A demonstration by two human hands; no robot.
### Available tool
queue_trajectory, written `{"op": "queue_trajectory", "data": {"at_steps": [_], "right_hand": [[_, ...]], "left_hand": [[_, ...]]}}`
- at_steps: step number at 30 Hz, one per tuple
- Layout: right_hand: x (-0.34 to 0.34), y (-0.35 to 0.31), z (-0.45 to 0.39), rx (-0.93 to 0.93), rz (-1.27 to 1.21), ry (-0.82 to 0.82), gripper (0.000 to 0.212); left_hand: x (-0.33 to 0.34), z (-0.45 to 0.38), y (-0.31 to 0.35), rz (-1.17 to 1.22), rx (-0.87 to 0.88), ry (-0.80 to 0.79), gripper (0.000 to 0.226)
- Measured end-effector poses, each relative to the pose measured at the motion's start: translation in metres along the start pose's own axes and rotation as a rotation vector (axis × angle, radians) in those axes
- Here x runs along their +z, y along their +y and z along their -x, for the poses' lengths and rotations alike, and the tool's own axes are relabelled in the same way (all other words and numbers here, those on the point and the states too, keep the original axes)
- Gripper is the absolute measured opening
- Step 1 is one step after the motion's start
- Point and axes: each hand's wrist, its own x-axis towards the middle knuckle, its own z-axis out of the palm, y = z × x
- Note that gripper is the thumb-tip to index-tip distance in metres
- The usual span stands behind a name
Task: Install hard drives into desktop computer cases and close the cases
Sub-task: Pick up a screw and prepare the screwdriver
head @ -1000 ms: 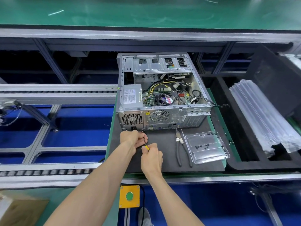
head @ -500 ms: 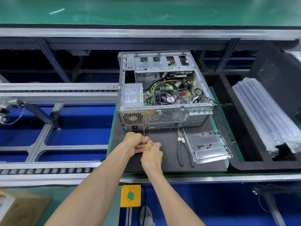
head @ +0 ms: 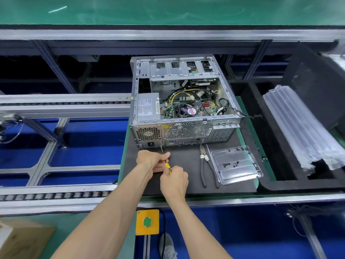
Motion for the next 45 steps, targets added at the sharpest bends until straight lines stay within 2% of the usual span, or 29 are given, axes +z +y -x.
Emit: {"op": "queue_trajectory", "data": {"at_steps": [3,6,9,12,14,20,23,25,27,29,31,36,39,42,45], "right_hand": [[0.005,-0.004,-0.003,0.090,-0.161,-0.079,0.038],[0.010,-0.011,0.000,0.174,-0.341,-0.148,0.035],[0.010,-0.012,0.002,0.128,-0.266,-0.107,0.038],[0.005,-0.010,0.006,0.054,-0.198,-0.017,0.026],[0.002,-0.011,0.009,0.025,-0.170,0.006,0.025],[0.007,-0.011,0.004,0.094,-0.160,0.048,0.027],[0.012,-0.007,-0.003,0.206,-0.338,-0.010,0.034],[0.012,-0.008,-0.007,0.324,-0.590,-0.074,0.038],[0.007,-0.013,-0.007,0.467,-0.842,-0.158,0.040],[0.003,-0.014,-0.007,0.529,-0.932,-0.193,0.036],[0.003,-0.013,-0.005,0.480,-0.834,-0.191,0.037],[0.005,-0.010,0.006,0.100,-0.296,-0.039,0.029],[0.006,-0.010,0.010,0.030,-0.162,0.046,0.025],[0.012,-0.009,0.010,0.080,-0.249,0.055,0.019],[0.014,-0.004,0.005,0.229,-0.569,-0.009,0.030]], "left_hand": [[-0.001,0.003,-0.001,0.021,0.006,-0.067,0.006],[-0.004,0.000,-0.003,0.049,-0.006,-0.098,0.017],[-0.003,-0.001,-0.001,0.085,-0.036,-0.075,0.012],[-0.004,0.001,0.003,0.096,-0.061,-0.072,0.010],[-0.004,0.000,0.004,0.080,-0.066,-0.064,0.011],[-0.006,-0.001,0.005,0.037,-0.049,-0.069,0.019],[-0.005,0.003,0.003,0.006,-0.020,-0.072,0.016],[-0.008,0.006,0.002,0.025,-0.022,-0.114,0.011],[-0.012,0.006,0.002,0.035,-0.045,-0.167,0.023],[-0.013,0.007,0.003,0.042,-0.054,-0.175,0.029],[-0.011,0.007,0.004,0.044,-0.047,-0.149,0.028],[-0.010,0.006,0.006,0.066,-0.044,-0.091,0.016],[-0.010,0.005,0.006,0.051,-0.028,-0.062,0.014],[-0.010,0.003,0.003,0.040,-0.008,-0.049,0.014],[-0.008,0.005,0.000,0.030,0.019,-0.047,0.011]]}}
